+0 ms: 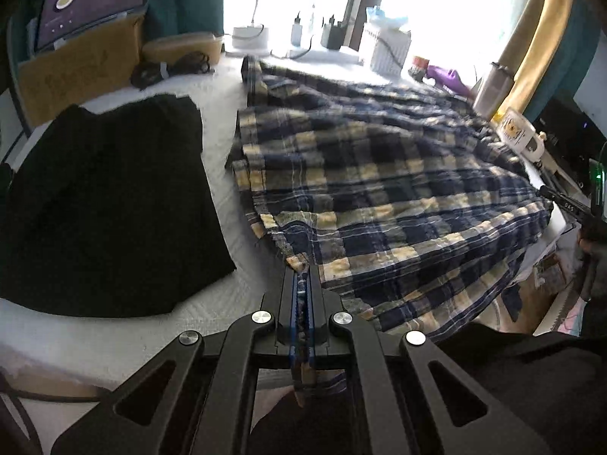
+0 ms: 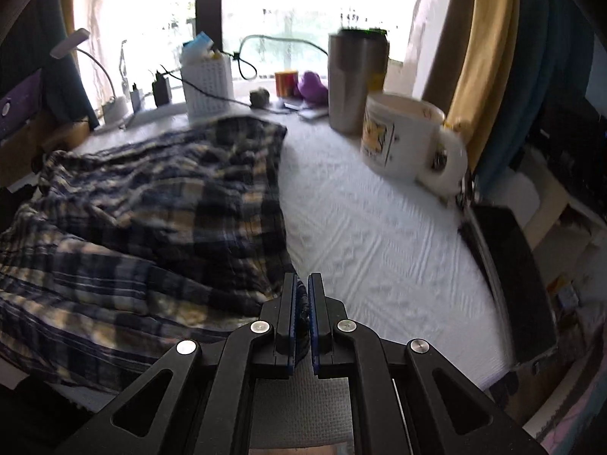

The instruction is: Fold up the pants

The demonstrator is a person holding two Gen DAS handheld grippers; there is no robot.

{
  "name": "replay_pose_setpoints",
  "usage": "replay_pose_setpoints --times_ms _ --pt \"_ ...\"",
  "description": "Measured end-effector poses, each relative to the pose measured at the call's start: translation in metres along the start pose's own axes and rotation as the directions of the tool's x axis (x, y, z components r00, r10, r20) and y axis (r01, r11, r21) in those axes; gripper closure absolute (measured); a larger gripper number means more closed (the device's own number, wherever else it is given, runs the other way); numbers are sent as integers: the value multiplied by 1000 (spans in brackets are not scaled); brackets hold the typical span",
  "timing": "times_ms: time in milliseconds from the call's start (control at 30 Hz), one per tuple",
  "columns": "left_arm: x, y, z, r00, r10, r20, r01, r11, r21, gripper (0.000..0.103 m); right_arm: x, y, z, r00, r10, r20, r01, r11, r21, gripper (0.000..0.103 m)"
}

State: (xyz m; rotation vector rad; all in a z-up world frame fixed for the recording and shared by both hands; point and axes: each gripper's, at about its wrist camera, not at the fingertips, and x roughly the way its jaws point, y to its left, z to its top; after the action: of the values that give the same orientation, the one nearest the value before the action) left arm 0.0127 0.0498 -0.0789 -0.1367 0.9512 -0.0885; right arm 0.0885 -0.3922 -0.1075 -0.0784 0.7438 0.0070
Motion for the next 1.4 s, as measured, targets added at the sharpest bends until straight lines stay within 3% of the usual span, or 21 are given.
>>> replay_pose_setpoints --times_ms 133,200,267,367,533,700,767,833,967,1033,1133,1167,1200,1267,1300,1400 --pt "1 -2 7 1000 17 -19 -16 1000 22 98 1 -3 -4 1000 3 -1 -3 1000 15 97" --pt "-2 2 13 999 35 -19 -35 999 11 89 1 -4 -4 1000 4 0 -4 1000 15 97" --pt "-8 8 18 999 41 9 -41 999 -14 65 1 -5 -4 1000 6 4 -6 1000 18 97" --pt "-20 16 28 996 48 69 -44 997 -60 51 -2 -5 -4 1000 6 9 -6 1000 20 97" --pt "-8 13 44 995 37 89 -31 997 -69 49 -7 -1 -1 1000 7 24 -8 1000 26 97" --pt "24 5 48 999 14 52 -10 997 -76 48 -8 0 2 1000 7 29 -8 1000 25 96" --pt "37 0 46 999 24 38 -21 998 -65 36 -8 -1 2 1000 8 29 -9 1000 28 96" --pt "47 -5 44 1000 27 14 -26 998 -53 31 -8 -1 2 1000 8 27 -9 1000 29 96" --pt "56 -13 37 1000 29 -9 -29 999 -34 31 -6 -4 1 1000 4 20 -5 999 33 93" --pt "55 -17 33 999 46 8 -46 999 -12 33 -7 -5 0 1000 2 17 -2 1000 29 93" --pt "55 -25 29 997 72 20 -73 997 38 78 -9 -7 0 1000 -7 21 6 1000 30 90" --pt "53 -28 28 998 64 20 -65 997 53 92 -10 -8 0 1000 -10 23 9 999 32 83" --pt "51 -31 27 999 47 16 -48 997 62 100 -11 -9 0 1000 -12 26 11 999 36 76" --pt "44 -35 23 998 58 26 -60 994 86 102 -15 -13 1 999 -10 42 8 999 53 24" --pt "39 -36 21 997 66 31 -69 993 101 102 -18 -14 1 998 -3 57 -1 998 60 18" --pt "29 -33 15 997 69 26 -71 993 95 103 -21 -13 2 997 8 71 -12 998 57 17"
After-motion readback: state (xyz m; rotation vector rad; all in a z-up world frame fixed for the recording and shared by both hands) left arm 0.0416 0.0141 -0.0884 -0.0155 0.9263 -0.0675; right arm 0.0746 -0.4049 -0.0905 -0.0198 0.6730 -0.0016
